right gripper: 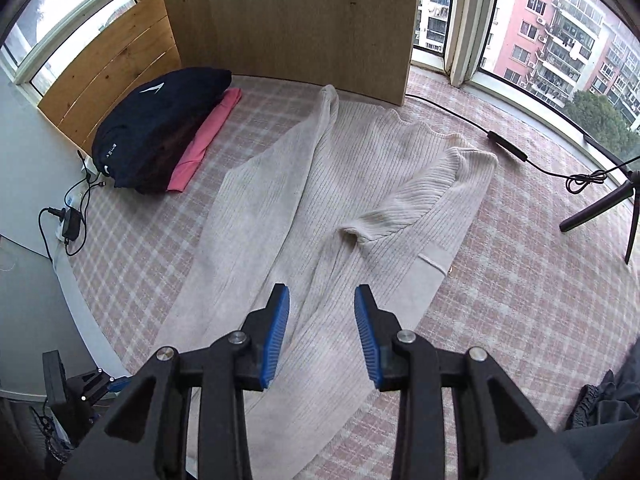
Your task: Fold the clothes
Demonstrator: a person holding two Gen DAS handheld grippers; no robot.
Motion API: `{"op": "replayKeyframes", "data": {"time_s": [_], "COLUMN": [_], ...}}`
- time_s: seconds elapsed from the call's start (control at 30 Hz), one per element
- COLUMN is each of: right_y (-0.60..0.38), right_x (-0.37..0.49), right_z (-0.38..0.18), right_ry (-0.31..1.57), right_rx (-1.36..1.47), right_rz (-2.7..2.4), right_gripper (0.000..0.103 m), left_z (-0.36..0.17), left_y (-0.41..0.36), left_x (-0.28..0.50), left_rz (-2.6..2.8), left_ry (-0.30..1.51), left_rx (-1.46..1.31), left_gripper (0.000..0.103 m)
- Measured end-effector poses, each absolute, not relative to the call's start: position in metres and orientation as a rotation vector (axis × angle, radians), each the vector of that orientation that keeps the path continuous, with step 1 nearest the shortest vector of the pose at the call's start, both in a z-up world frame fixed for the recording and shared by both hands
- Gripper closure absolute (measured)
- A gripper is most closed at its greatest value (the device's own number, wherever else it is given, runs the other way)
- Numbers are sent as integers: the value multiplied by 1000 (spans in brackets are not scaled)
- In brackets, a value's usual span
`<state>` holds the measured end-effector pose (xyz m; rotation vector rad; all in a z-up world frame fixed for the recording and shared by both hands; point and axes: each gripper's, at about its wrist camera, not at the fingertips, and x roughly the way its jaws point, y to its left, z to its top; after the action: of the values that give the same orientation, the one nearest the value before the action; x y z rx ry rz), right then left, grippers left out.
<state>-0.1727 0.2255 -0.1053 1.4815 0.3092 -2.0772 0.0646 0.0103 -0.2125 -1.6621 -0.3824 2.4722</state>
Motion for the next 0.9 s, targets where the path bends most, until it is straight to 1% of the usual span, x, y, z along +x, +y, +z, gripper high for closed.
{"op": "replayKeyframes", "data": {"time_s": [0.03,0.13,0.2,0.37,0.43,0.53,0.7,0.9], "right_y": [231,250,266,286,283,277,279,276], "right_x": [-167,-151,-136,-94,-81,-72,-79,-80], "right_z": [-109,-123,-143,-187,-198,-202,-192,-195], "right_ry": [308,307,299,208,225,273,218,237], "right_rx": [1490,1522,1585,1693,1712,1703,1682,1688], "right_rz": [-2095,-2144,-2146,-2083,-2049,-2041,-2054,-2029], "right_gripper": [58,59,59,59,59,59,59,59], "left_z": [-211,-211,-210,-208,-208,-207,-207,-207], "left_y": [9,7,6,7,7,7,8,13], "left_x": [68,68,69,69,69,66,66,58], "left_rz": [2463,2439,2428,2410,2405,2399,2401,2395], "left_ry": [-372,-357,-346,-313,-303,-297,-282,-280], "left_rx": [-1662,-1659,-1660,-1667,-1672,-1679,-1688,-1692], "left_gripper": [57,57,57,57,57,57,57,56]}}
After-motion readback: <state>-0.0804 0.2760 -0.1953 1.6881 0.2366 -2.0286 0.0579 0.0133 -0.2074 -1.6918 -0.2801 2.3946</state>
